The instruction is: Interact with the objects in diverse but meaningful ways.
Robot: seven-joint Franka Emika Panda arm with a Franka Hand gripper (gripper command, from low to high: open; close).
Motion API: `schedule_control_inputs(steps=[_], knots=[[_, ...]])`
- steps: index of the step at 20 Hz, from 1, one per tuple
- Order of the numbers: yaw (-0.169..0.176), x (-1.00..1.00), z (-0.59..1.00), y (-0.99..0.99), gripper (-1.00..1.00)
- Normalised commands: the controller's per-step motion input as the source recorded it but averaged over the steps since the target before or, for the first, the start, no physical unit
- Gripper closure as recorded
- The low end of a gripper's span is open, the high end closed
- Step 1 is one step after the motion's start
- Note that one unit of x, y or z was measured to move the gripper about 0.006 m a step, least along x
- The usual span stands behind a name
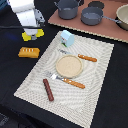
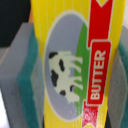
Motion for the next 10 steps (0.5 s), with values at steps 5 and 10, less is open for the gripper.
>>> schedule_control_inputs(steps=[5,10], knots=[[-0.210,0.50,0.34,-0.21,1.00],[-0.074,0.59,0.33,-0.60,1.00]])
